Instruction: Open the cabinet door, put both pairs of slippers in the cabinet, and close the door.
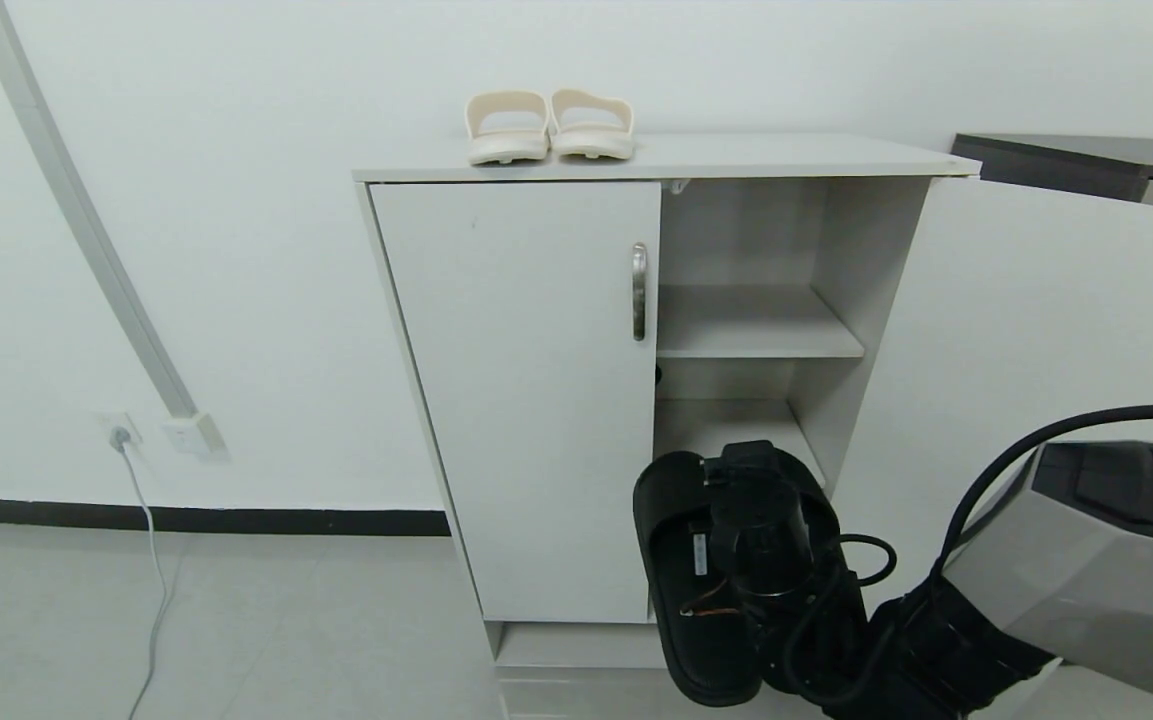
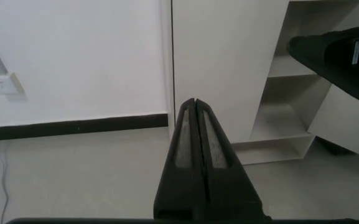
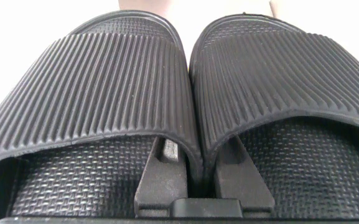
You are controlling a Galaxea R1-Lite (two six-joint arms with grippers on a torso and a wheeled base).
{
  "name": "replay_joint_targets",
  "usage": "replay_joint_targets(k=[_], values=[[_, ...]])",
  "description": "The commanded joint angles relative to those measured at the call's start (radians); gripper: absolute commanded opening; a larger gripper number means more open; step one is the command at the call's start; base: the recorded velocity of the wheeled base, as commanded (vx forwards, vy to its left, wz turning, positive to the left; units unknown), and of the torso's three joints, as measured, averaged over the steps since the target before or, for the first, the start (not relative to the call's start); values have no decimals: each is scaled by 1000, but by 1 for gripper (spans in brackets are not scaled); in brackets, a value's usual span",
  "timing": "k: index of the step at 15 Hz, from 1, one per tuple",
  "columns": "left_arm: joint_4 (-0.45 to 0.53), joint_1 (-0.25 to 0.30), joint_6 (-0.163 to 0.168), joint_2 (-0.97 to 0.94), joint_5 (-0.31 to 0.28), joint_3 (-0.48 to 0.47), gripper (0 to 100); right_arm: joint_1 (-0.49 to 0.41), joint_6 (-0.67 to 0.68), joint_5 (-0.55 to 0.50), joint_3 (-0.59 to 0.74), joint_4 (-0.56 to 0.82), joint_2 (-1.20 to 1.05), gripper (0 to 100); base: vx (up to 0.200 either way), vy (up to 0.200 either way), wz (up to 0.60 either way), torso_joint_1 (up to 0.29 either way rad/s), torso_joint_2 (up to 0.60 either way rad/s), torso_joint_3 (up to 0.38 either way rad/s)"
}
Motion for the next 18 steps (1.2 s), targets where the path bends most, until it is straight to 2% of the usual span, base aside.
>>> replay_joint_targets(k=[1,5,14,18], values=[[0,0,-1,2,0,0,0,0,0,0,1,0,3,0,0,-200,0,2,2,2],[0,0,-1,2,0,0,0,0,0,0,3,0,3,0,0,-200,0,5,2,2],[0,0,-1,2,0,0,0,-11,3,6,-2,-3,35,0,0,0,0,0,0,0],[0,0,-1,2,0,0,0,-17,3,21,-52,-2,80,0,0,0,0,0,0,0]])
